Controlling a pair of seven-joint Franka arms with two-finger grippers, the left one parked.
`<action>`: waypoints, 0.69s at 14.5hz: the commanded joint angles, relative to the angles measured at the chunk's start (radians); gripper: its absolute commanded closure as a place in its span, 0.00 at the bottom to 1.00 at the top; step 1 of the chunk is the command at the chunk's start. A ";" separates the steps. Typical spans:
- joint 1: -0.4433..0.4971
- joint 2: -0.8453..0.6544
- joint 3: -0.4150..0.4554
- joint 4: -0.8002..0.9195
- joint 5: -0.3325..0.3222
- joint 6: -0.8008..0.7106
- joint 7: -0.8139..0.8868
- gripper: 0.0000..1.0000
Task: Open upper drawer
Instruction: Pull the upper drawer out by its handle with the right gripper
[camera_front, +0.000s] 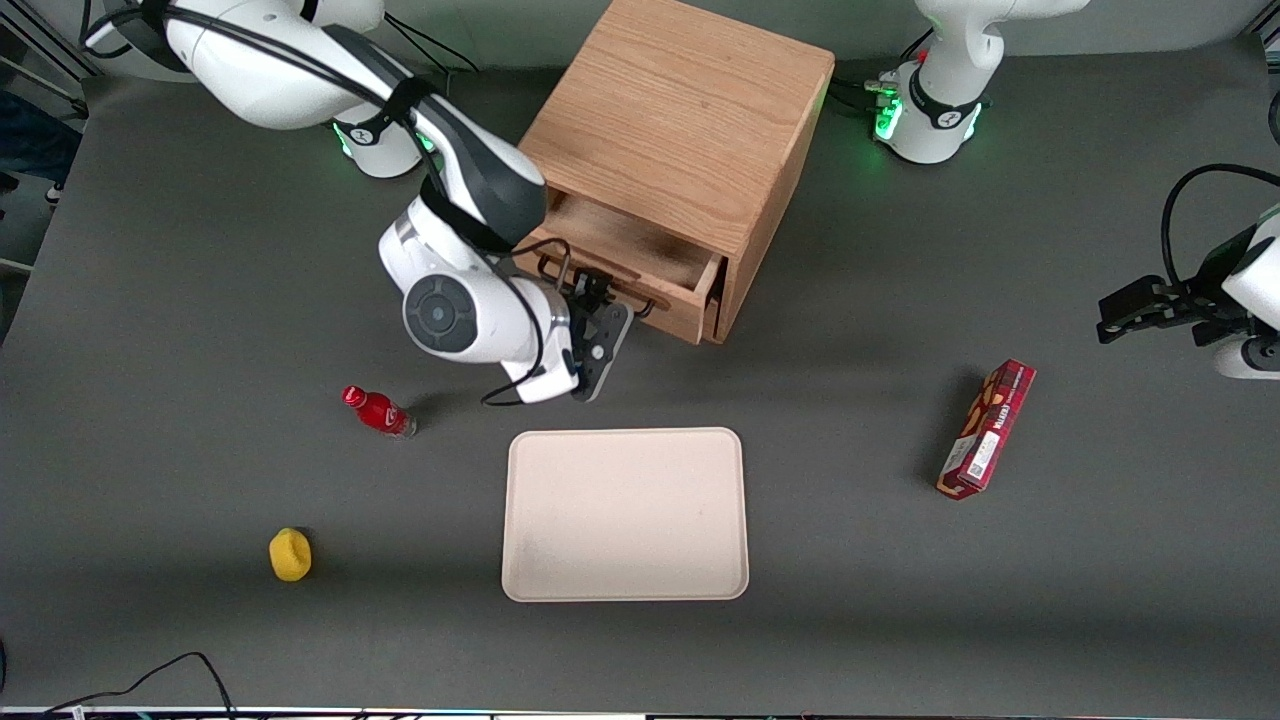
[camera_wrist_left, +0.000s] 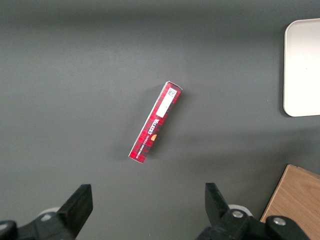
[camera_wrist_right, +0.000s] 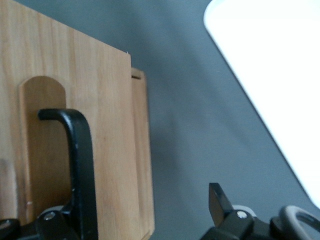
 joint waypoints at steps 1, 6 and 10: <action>0.008 0.064 -0.006 0.105 -0.031 -0.051 -0.013 0.00; 0.007 0.135 -0.046 0.242 -0.065 -0.145 -0.044 0.00; 0.005 0.155 -0.095 0.306 -0.062 -0.159 -0.116 0.00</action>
